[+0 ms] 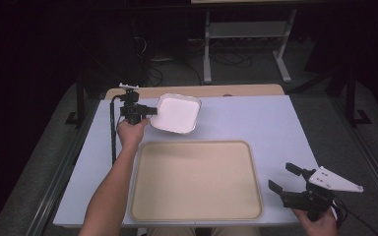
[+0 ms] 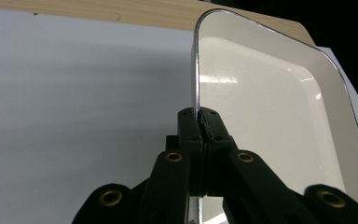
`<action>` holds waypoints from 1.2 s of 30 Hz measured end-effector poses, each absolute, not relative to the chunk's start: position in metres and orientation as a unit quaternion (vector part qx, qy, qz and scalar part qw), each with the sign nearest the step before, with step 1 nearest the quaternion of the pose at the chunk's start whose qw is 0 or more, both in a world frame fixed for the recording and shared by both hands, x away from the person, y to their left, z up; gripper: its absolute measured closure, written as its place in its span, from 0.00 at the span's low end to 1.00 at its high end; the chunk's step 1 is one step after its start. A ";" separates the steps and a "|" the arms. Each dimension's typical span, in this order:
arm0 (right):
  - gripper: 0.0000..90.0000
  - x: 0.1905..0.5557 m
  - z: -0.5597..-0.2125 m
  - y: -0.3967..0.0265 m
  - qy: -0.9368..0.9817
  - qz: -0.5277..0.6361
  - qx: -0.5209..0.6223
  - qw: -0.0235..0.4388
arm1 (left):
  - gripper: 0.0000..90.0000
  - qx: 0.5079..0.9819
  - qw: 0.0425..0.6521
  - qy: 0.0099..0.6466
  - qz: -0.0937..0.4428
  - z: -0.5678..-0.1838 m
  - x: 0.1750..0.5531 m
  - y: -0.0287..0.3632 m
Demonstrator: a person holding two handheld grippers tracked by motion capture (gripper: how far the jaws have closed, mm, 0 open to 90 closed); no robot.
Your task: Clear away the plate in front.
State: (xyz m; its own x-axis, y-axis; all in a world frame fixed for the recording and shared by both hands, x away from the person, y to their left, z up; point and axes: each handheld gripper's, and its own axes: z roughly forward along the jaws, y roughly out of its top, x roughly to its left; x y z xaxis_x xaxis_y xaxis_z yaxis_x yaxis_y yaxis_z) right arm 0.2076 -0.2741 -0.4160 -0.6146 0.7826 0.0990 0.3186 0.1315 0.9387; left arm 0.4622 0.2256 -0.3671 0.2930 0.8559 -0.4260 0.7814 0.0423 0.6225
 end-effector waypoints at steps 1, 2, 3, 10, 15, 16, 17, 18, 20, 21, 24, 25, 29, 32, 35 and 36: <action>0.15 0.208 -0.416 -0.274 0.720 0.537 0.382 0.217 | 0.98 0.691 0.412 0.592 0.044 -0.367 0.461 0.226; 0.15 0.208 -0.416 -0.274 0.720 0.536 0.383 0.217 | 0.98 0.690 0.414 0.592 0.045 -0.366 0.460 0.226; 0.15 0.208 -0.416 -0.274 0.720 0.536 0.383 0.218 | 0.98 0.691 0.415 0.591 0.045 -0.366 0.458 0.227; 0.15 0.207 -0.416 -0.273 0.721 0.533 0.384 0.219 | 0.98 0.693 0.416 0.587 0.042 -0.364 0.447 0.229; 0.15 0.207 -0.416 -0.273 0.723 0.532 0.383 0.219 | 0.98 0.694 0.420 0.584 0.042 -0.362 0.441 0.229; 0.15 0.207 -0.416 -0.273 0.723 0.532 0.383 0.220 | 0.98 0.695 0.419 0.582 0.042 -0.361 0.440 0.228; 0.15 0.207 -0.416 -0.273 0.723 0.532 0.382 0.221 | 0.98 0.696 0.420 0.581 0.042 -0.361 0.439 0.228; 0.15 0.207 -0.416 -0.272 0.723 0.532 0.382 0.221 | 0.98 0.697 0.422 0.579 0.041 -0.360 0.436 0.228; 0.15 0.207 -0.416 -0.272 0.724 0.531 0.381 0.220 | 0.98 0.695 0.425 0.578 0.038 -0.359 0.433 0.228; 0.15 0.207 -0.416 -0.272 0.724 0.531 0.381 0.220 | 0.98 0.695 0.425 0.578 0.038 -0.359 0.433 0.228; 0.15 0.207 -0.416 -0.272 0.724 0.531 0.381 0.220 | 0.98 0.697 0.428 0.574 0.036 -0.358 0.429 0.228; 0.15 0.207 -0.416 -0.272 0.725 0.530 0.381 0.220 | 0.98 0.698 0.428 0.573 0.035 -0.358 0.427 0.228; 0.15 0.207 -0.416 -0.271 0.725 0.529 0.381 0.220 | 0.98 0.700 0.430 0.569 0.030 -0.359 0.420 0.227; 0.15 0.207 -0.416 -0.271 0.726 0.529 0.381 0.220 | 0.98 0.702 0.431 0.567 0.026 -0.361 0.415 0.226; 0.15 0.207 -0.416 -0.271 0.727 0.528 0.381 0.220 | 0.98 0.701 0.432 0.567 0.021 -0.365 0.411 0.226; 0.15 0.207 -0.416 -0.271 0.727 0.528 0.381 0.220 | 0.98 0.702 0.430 0.567 0.019 -0.366 0.409 0.226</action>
